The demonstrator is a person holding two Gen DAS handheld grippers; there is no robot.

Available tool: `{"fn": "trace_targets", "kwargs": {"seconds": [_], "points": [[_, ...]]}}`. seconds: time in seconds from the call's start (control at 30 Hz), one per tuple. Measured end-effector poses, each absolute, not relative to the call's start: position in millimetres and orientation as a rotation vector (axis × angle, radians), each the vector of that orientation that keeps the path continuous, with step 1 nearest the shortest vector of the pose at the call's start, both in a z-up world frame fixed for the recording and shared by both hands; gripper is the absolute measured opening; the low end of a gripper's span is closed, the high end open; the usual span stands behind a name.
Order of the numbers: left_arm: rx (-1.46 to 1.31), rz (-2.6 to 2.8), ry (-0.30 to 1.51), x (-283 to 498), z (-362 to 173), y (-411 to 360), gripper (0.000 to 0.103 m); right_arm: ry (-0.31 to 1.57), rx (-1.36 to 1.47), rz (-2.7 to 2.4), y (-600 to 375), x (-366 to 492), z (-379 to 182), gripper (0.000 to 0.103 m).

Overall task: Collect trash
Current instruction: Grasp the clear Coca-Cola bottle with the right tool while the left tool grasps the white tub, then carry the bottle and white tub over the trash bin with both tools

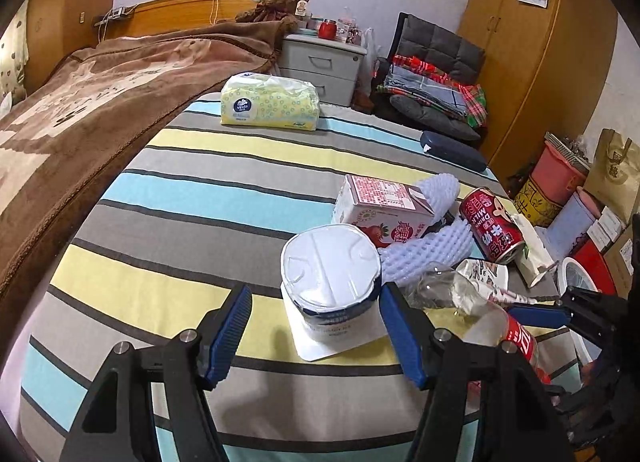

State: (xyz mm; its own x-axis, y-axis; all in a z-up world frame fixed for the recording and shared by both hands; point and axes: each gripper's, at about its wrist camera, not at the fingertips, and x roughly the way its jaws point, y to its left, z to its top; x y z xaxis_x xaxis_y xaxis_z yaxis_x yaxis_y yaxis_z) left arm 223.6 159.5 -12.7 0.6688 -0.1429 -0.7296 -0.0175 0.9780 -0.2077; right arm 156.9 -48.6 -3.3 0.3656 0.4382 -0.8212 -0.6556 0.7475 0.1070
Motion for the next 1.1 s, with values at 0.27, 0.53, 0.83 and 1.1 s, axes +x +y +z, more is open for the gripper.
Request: {"fn": "trace_targets", "kwargs": {"seconds": [0.27,0.53,0.83,1.1], "points": [[-0.206,-0.082,0.841,233.4,-16.6,154.2,0.066,1.006,-0.257,0.628,-33.4,166.1,-23.4,0.070],[-0.199,-0.057,0.852,242.6,-23.0,152.2,0.066,0.993,-0.175,0.530,-60.9,164.9,-28.2,0.068],[-0.195,-0.021,0.853,249.1,-29.4,149.3,0.052,0.976,-0.059,0.485,-74.0,161.7,-31.2,0.068],[-0.184,-0.012,0.836,246.7,-27.0,147.7,0.052,0.958,-0.023,0.466,-76.8,155.7,-32.7,0.068]]}}
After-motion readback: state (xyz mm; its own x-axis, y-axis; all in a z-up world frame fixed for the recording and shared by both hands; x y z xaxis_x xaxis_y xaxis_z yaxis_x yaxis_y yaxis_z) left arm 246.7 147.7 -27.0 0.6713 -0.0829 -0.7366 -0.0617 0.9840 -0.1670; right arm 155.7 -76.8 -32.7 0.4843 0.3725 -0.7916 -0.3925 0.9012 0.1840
